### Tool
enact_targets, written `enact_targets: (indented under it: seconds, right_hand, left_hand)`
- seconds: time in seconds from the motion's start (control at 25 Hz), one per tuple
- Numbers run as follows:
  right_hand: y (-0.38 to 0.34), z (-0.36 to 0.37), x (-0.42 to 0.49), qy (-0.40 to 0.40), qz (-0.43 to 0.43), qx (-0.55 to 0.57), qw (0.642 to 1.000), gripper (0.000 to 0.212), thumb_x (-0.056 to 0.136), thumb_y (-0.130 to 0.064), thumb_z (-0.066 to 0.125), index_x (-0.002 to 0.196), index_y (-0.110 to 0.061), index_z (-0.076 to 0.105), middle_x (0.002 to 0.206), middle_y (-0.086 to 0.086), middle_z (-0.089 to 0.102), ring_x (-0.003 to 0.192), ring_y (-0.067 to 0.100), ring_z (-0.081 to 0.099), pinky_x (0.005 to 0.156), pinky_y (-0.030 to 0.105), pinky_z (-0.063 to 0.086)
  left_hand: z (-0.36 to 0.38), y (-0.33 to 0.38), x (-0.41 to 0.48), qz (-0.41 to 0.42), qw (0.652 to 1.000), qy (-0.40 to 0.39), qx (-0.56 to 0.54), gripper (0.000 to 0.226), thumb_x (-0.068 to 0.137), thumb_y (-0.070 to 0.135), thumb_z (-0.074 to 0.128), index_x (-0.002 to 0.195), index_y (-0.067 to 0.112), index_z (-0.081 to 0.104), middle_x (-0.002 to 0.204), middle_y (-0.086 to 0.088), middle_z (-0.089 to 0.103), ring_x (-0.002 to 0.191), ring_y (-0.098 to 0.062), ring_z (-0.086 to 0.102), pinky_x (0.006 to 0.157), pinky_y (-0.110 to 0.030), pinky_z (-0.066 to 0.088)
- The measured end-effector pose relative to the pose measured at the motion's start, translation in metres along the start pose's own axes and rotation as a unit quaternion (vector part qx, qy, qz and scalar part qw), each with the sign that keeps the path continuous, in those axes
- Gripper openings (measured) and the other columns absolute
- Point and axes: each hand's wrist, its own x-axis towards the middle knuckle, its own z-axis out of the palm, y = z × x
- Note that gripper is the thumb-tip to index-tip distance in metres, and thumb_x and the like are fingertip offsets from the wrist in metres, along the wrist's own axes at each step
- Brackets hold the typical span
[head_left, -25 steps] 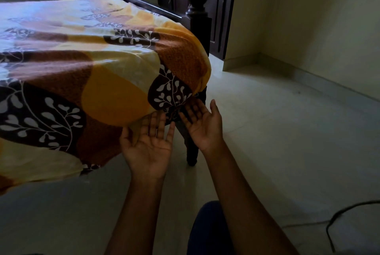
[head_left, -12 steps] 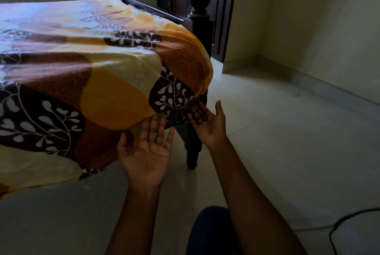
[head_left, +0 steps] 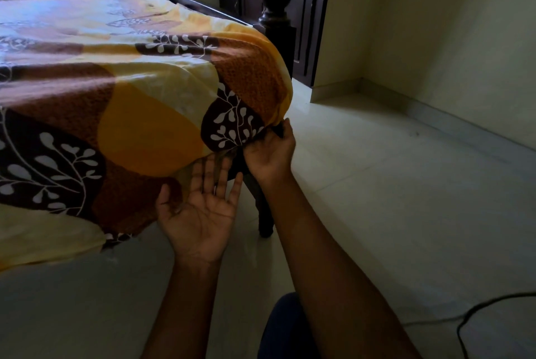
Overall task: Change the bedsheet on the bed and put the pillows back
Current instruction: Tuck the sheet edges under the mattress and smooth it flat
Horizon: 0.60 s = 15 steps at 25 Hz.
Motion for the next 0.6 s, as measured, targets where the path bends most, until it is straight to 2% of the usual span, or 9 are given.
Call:
enact_targets:
  seconds: [0.08,0.2,0.24,0.32,0.4,0.48,0.56,0.6]
  right_hand:
    - [0.0,-0.001,-0.002,0.044,-0.004,-0.04,0.998,0.039,0.099,-0.032,0.035,0.127,-0.01,0.05,0.107,0.009,0.059,0.098,0.022,0.056,0.087,0.031,0.045]
    - [0.006,-0.029,-0.032,0.092,0.018,-0.081,0.992,0.031,0.097,-0.015,0.042,0.124,-0.004,0.053,0.101,0.008,0.061,0.1,0.02,0.058,0.085,0.03,0.048]
    - [0.011,-0.038,-0.043,0.106,0.031,-0.082,0.99,0.03,0.096,-0.015,0.043,0.121,-0.004,0.056,0.098,0.006,0.063,0.095,0.018,0.059,0.081,0.028,0.049]
    - [0.027,-0.051,-0.052,0.132,0.058,-0.094,0.985,0.027,0.095,-0.016,0.048,0.118,-0.008,0.058,0.095,0.003,0.063,0.085,0.013,0.061,0.071,0.023,0.05]
    - [0.048,-0.057,-0.054,0.147,0.099,-0.132,0.975,0.03,0.094,-0.018,0.052,0.123,-0.009,0.056,0.097,0.002,0.061,0.087,0.012,0.059,0.071,0.023,0.049]
    - [0.071,-0.058,-0.052,0.13,0.156,-0.183,0.962,0.029,0.093,-0.022,0.054,0.12,-0.012,0.055,0.101,0.003,0.058,0.091,0.015,0.056,0.078,0.027,0.045]
    - [0.09,-0.053,-0.051,0.09,0.188,-0.217,0.954,0.018,0.092,-0.027,0.056,0.107,-0.017,0.056,0.096,0.006,0.057,0.088,0.016,0.057,0.081,0.03,0.045]
    - [0.097,-0.049,-0.049,0.079,0.19,-0.224,0.953,0.02,0.091,-0.026,0.056,0.11,-0.018,0.056,0.101,0.008,0.059,0.095,0.018,0.058,0.085,0.032,0.047]
  left_hand:
    - [0.004,-0.001,-0.001,-0.002,0.997,0.067,0.03,0.067,0.06,0.035,0.067,0.121,0.012,0.054,0.124,-0.009,0.062,0.121,-0.027,0.053,0.097,-0.05,0.04]
    - [0.006,0.0,0.0,0.002,0.971,0.191,0.145,0.03,0.086,0.029,0.047,0.11,0.016,0.059,0.12,-0.001,0.063,0.113,-0.019,0.057,0.089,-0.037,0.045]
    - [0.001,-0.002,-0.001,0.007,0.958,0.232,0.169,0.026,0.092,0.029,0.042,0.104,0.017,0.061,0.121,0.001,0.062,0.113,-0.018,0.057,0.089,-0.033,0.045]
    - [-0.01,-0.006,-0.009,0.023,0.935,0.301,0.187,0.023,0.095,0.029,0.041,0.099,0.018,0.061,0.122,0.001,0.06,0.114,-0.019,0.054,0.093,-0.031,0.042]
    - [-0.023,-0.005,-0.02,0.044,0.926,0.33,0.175,0.028,0.094,0.033,0.045,0.115,0.018,0.057,0.131,-0.002,0.054,0.117,-0.021,0.052,0.097,-0.032,0.04]
    - [-0.036,0.013,-0.027,0.087,0.929,0.32,0.163,0.043,0.093,0.038,0.049,0.132,0.021,0.048,0.138,-0.002,0.047,0.125,-0.021,0.046,0.101,-0.035,0.039]
    - [-0.044,0.042,-0.025,0.132,0.932,0.291,0.171,0.054,0.087,0.042,0.053,0.138,0.024,0.044,0.142,0.001,0.044,0.127,-0.018,0.044,0.104,-0.037,0.038]
    - [-0.045,0.055,-0.022,0.147,0.931,0.277,0.185,0.058,0.083,0.042,0.056,0.137,0.025,0.044,0.142,0.002,0.045,0.126,-0.016,0.045,0.104,-0.037,0.039]
